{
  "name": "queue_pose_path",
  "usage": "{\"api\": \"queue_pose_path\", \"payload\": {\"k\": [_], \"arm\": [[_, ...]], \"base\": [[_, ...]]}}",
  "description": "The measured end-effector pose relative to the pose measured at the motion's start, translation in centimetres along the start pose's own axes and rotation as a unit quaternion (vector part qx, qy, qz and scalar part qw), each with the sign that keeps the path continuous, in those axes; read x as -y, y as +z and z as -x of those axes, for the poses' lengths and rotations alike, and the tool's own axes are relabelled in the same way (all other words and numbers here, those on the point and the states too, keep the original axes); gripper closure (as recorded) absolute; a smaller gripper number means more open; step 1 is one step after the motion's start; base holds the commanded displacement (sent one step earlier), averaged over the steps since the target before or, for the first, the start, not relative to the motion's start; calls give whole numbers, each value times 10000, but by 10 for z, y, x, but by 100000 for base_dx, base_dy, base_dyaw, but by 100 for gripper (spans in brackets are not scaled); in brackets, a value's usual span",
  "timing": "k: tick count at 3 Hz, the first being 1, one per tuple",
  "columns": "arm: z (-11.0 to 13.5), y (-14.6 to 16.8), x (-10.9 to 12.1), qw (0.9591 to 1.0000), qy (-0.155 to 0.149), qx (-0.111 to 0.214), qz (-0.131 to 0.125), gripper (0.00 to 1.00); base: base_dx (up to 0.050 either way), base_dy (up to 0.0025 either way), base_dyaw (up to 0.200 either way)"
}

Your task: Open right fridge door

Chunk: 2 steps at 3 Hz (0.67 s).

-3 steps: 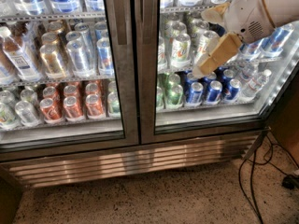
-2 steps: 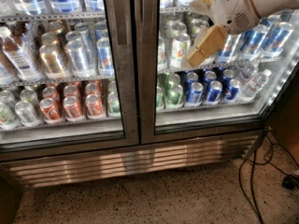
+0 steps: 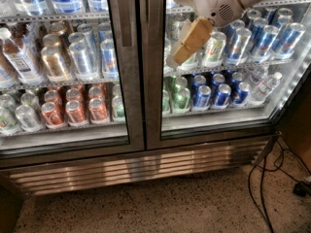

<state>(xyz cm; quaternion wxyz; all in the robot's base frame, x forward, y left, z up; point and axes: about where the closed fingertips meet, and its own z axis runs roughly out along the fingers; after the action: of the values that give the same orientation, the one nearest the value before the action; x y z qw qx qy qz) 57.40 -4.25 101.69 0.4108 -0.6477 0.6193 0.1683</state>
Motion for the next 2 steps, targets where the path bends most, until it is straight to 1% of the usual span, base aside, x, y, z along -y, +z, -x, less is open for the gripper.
{"api": "queue_pose_path", "payload": {"k": [1, 2], "arm": [[0, 0, 0, 10000, -1, 1, 0, 0], [17, 11, 9, 9994, -135, 300, 119, 0]], "base": [[0, 0, 0], [0, 0, 0]]}}
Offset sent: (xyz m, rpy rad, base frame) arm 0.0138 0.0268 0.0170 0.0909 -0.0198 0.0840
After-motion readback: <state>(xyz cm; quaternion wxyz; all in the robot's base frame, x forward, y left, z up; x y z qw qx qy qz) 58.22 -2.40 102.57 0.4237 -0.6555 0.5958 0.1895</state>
